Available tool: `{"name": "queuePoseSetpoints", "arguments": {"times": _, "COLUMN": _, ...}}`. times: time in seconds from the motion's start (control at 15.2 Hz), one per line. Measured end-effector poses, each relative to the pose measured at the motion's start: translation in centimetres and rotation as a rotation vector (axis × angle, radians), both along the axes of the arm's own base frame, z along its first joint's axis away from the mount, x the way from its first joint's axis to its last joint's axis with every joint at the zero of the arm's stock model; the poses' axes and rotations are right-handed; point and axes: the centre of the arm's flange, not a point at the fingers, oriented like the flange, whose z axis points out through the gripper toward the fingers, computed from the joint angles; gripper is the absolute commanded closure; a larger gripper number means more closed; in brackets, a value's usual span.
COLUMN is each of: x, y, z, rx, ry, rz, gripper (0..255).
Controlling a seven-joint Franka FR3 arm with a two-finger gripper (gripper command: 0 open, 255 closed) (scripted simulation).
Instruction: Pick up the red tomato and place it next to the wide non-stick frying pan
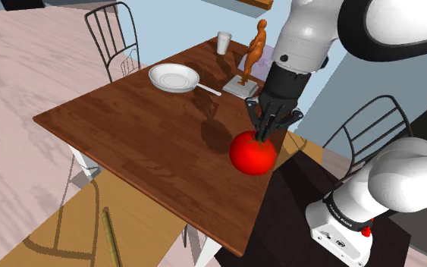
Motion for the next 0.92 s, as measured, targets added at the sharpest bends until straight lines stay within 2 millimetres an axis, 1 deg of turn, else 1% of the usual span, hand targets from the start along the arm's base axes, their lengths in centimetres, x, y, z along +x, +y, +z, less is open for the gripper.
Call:
{"name": "queuePoseSetpoints", "arguments": {"times": 0.26, "x": 0.1, "y": 0.2, "z": 2.1, "rx": 0.000, "ry": 0.000, "rz": 0.000, "gripper": 255}}
{"name": "queuePoseSetpoints", "arguments": {"times": 0.92, "x": 0.0, "y": 0.1, "z": 7.2, "rx": 0.000, "ry": 0.000, "rz": 0.000, "gripper": 255}}
